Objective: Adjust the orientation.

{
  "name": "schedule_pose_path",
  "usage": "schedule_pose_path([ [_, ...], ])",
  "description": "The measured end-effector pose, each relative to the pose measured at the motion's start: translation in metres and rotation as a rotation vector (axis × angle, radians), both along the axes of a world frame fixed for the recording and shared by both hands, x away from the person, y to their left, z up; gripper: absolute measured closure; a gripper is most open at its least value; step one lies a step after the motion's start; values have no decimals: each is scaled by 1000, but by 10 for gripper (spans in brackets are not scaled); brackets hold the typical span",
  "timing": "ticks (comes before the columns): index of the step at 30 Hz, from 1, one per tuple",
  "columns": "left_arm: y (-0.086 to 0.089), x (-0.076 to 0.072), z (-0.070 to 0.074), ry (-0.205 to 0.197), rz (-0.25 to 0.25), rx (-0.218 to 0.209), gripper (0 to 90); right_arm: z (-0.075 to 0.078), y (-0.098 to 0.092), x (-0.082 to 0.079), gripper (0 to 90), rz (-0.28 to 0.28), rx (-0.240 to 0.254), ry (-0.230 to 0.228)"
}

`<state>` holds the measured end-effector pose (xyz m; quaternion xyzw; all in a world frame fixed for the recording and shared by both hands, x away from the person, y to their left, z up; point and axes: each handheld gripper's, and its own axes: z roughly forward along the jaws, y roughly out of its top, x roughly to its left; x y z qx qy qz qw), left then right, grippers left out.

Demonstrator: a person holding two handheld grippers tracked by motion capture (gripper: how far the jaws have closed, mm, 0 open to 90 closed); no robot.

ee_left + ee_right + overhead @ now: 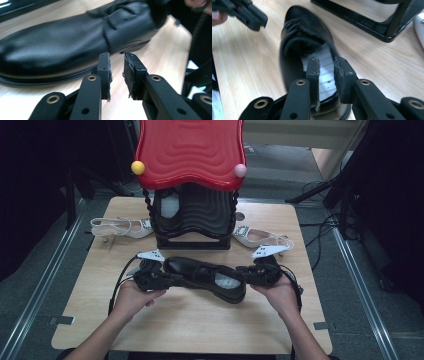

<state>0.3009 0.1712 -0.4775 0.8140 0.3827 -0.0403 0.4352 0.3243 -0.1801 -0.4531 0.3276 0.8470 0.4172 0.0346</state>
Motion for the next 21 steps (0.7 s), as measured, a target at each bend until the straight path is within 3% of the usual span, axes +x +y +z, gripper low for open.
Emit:
schedule_pose_path([
  [3,-5,8,-3,35,-2,-20,874,-2,-3,16,868,-25,0,8],
  [4,-7,8,-5,29,6,-21,884,-3,-4,20,890,-38,-1,8],
  [7,-10,7,-12,26,8,-27,900,-11,-6,30,900,-86,-18,6],
  [9,-12,6,-17,34,6,-24,899,-16,-6,34,900,-99,6,45],
  [10,-13,6,-19,33,6,-20,895,-21,-5,35,900,-94,-15,52],
  [11,-15,4,-20,33,10,-15,891,-24,-3,35,900,-95,-45,51],
  [14,-20,1,-22,23,-5,1,877,-30,2,35,900,-76,-70,66],
  [17,-22,1,-24,39,25,-16,836,-32,8,31,900,-65,-116,53],
  [21,-23,2,-28,31,5,29,861,-32,8,29,900,-67,-122,60],
])
